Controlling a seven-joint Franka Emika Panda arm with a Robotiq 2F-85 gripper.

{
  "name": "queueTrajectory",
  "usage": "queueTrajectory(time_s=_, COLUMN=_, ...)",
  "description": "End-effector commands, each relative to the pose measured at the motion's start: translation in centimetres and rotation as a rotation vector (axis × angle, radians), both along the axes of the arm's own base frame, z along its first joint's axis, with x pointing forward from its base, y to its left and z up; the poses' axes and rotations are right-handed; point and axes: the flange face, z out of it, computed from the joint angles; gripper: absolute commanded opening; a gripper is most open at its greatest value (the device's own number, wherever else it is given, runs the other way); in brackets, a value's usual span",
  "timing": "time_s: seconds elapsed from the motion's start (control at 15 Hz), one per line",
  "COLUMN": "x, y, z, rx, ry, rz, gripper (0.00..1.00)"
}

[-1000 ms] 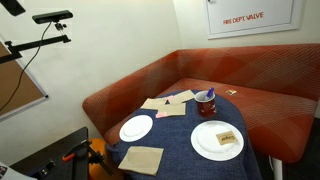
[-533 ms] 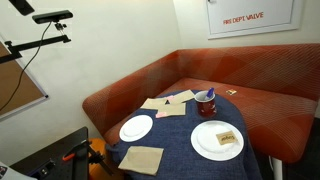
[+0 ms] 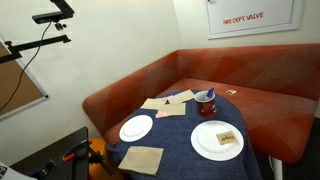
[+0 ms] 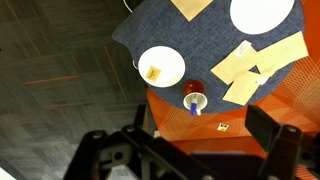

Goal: Remove the blue marker from the red mug

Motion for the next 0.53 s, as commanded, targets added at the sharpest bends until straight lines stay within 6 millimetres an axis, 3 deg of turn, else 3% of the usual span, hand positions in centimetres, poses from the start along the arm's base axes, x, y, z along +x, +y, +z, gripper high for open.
queueTrajectory(time_s=0.0, x=2.0, y=2.1, z=-1.9, rx=0.010, ry=-0.011, rz=-0.040, gripper=1.00)
queueTrajectory(time_s=0.47, x=5.1, y=5.2, z=-7.2, rx=0.017, ry=-0.032, rz=-0.135, gripper=1.00)
